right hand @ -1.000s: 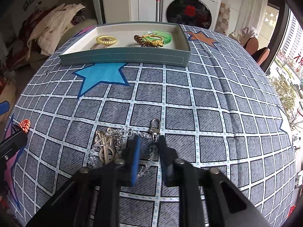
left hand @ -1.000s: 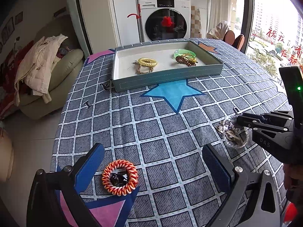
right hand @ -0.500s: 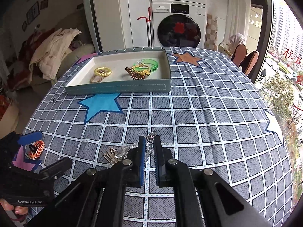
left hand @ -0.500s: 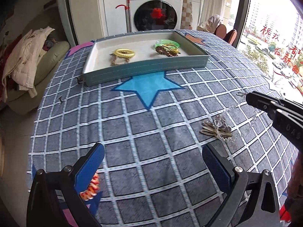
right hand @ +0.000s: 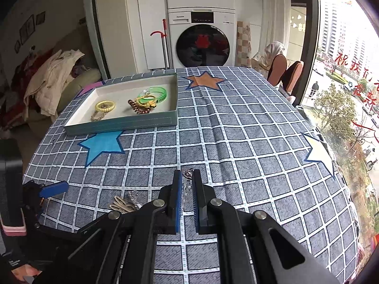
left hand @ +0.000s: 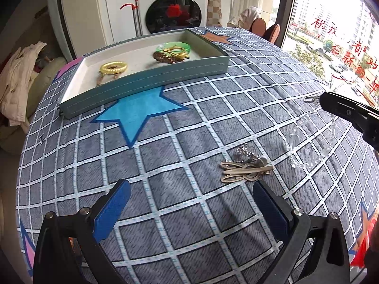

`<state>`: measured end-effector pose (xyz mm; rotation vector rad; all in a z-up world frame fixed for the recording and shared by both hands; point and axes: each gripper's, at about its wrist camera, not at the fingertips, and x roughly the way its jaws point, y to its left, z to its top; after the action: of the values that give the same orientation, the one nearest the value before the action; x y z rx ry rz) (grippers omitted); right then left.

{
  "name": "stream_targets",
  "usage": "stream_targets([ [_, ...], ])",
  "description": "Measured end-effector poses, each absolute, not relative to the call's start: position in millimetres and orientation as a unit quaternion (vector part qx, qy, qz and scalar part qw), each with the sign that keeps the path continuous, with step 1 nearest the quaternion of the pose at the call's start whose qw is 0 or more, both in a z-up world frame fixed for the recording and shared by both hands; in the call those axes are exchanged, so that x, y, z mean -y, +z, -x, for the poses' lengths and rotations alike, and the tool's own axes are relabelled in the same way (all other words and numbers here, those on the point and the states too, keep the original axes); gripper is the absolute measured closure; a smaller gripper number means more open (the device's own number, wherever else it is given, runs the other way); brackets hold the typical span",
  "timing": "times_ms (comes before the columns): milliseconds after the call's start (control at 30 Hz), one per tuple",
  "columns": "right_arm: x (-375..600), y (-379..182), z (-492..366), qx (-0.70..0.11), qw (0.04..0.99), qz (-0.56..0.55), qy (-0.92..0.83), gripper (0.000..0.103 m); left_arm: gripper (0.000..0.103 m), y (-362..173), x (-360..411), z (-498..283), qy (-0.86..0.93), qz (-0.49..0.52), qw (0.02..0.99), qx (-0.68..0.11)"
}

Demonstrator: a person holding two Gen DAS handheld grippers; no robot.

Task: Organize jewelry
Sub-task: 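Grasp the beige bunny-ear hair clip with the left tool while the right tool holds the silver chain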

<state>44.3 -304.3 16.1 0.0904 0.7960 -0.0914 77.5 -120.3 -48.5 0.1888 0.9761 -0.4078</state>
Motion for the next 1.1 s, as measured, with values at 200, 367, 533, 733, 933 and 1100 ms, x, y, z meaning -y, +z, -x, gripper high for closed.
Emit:
stream_targets([
  [200, 316.7, 10.2, -41.0, -0.394, 0.916, -0.061, -0.047, 0.094, 0.000, -54.9, 141.6, -81.8, -0.211, -0.102, 0.847, -0.476],
  [367, 317.3, 7.3, -39.3, -0.395, 0.915, -0.064, -0.045, 0.094, 0.000, -57.4, 155.4, -83.6, -0.214, -0.093, 0.843, -0.486],
  [533, 318.7, 6.2, -39.2, -0.395, 0.915, -0.068, -0.043, 0.094, 0.000, -59.8, 162.6, -87.1, -0.190, -0.095, 0.846, -0.490],
  [733, 318.5, 5.7, -37.8, -0.395, 0.915, -0.072, -0.042, 0.094, 0.020, -53.8, 160.2, -82.8, -0.198, -0.096, 0.851, -0.477],
  [933, 316.4, 7.5, -38.4, -0.394, 0.915, -0.078, -0.035, 0.094, 0.029, -50.1, 147.0, -81.4, -0.225, -0.080, 0.847, -0.476],
  [1100, 311.5, 12.9, -42.2, -0.390, 0.917, -0.081, -0.022, 0.094, 0.029, -42.4, 127.3, -78.4, -0.234, -0.056, 0.846, -0.476],
])
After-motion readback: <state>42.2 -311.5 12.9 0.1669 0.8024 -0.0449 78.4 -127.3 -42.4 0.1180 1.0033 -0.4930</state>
